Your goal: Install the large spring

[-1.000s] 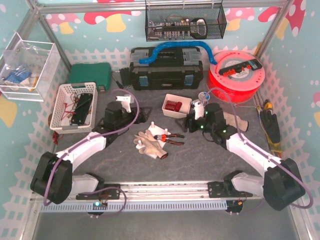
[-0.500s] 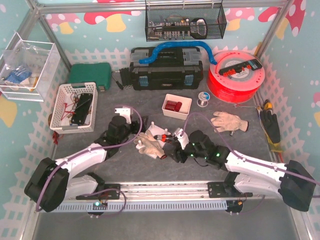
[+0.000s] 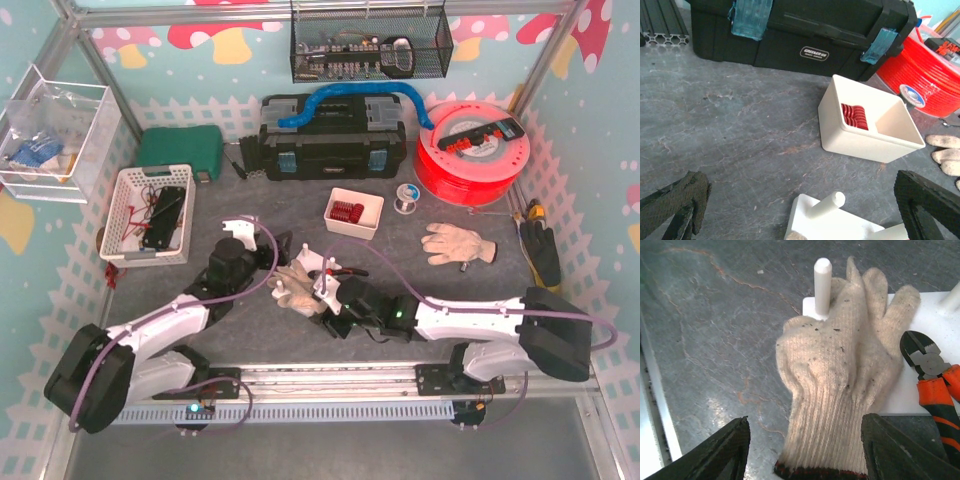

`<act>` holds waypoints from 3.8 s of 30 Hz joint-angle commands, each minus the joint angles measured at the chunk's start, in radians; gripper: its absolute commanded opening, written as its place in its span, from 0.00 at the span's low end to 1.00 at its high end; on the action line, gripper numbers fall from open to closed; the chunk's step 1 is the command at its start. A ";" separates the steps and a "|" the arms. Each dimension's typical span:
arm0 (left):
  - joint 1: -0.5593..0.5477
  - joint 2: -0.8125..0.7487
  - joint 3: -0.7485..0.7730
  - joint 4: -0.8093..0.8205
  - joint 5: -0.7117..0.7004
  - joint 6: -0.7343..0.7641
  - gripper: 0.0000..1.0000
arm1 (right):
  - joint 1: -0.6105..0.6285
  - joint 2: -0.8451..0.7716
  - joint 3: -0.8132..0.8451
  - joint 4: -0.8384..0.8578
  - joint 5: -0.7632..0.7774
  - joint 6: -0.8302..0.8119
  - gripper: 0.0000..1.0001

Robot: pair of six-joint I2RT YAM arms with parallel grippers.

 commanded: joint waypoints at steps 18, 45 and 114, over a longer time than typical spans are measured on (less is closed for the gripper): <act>0.007 -0.034 -0.021 0.033 -0.028 0.041 0.99 | 0.035 0.017 0.090 -0.068 0.141 -0.041 0.17; 0.005 -0.095 -0.062 0.084 0.013 0.047 0.99 | -0.099 -0.638 -0.011 -0.264 0.891 0.223 0.00; 0.004 -0.062 -0.058 0.127 0.075 0.058 0.99 | -0.529 -0.108 -0.096 0.095 -0.178 -0.115 0.47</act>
